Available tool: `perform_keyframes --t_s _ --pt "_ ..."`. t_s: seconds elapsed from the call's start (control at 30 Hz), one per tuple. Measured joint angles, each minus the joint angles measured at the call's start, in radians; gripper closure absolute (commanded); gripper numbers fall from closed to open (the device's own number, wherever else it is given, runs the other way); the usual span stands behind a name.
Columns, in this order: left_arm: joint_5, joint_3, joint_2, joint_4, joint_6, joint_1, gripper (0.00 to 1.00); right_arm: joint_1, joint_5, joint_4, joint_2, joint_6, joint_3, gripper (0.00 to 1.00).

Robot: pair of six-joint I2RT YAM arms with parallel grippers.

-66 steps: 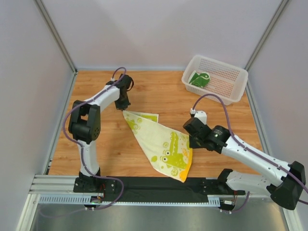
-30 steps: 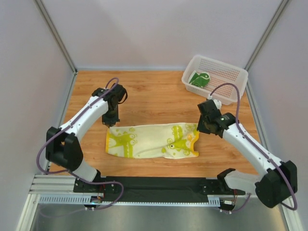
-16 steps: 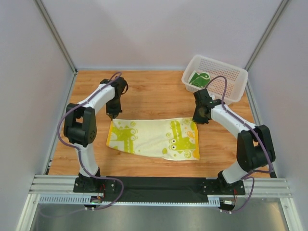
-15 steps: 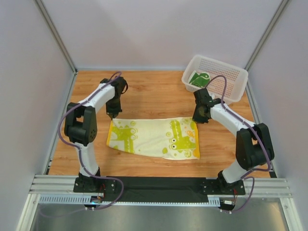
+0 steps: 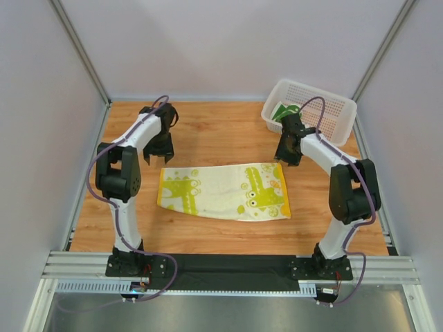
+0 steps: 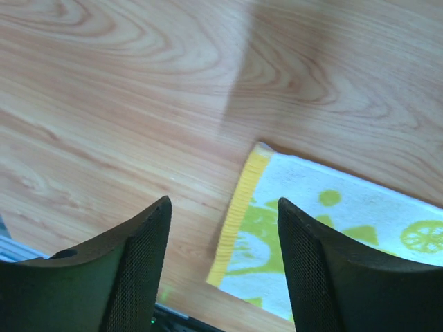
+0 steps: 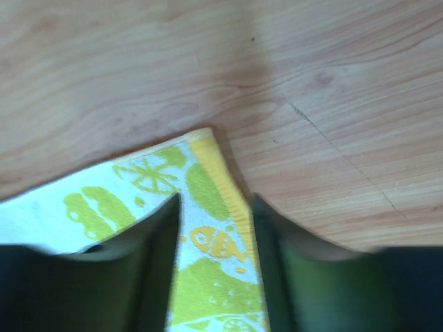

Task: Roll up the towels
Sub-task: Flatten the towel

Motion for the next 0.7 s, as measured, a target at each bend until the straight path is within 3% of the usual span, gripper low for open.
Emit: perform_keyframes --t_s 0.03,0.1,0.3,0.47,0.7 --pt "-0.006 -0.004 -0.010 -0.002 -0.002 0.005 0.28 -0.004 0.007 0.001 -0.006 -0.006 0.009 0.26" --pt "-0.023 -0.031 -0.053 0.002 -0.005 0.014 0.27 -0.006 0.024 -0.008 -0.034 -0.013 0.009 0.21" --pt "-0.032 -0.238 -0.343 0.018 -0.034 0.026 0.29 -0.005 0.046 -0.024 -0.229 -0.018 -0.066 0.21" --pt "0.075 -0.515 -0.599 0.103 -0.072 0.027 0.29 -0.002 -0.029 -0.005 -0.427 -0.004 -0.222 0.21" --pt "0.245 -0.840 -0.649 0.270 -0.141 0.027 0.29 0.026 -0.156 0.026 -0.499 0.033 -0.470 0.22"
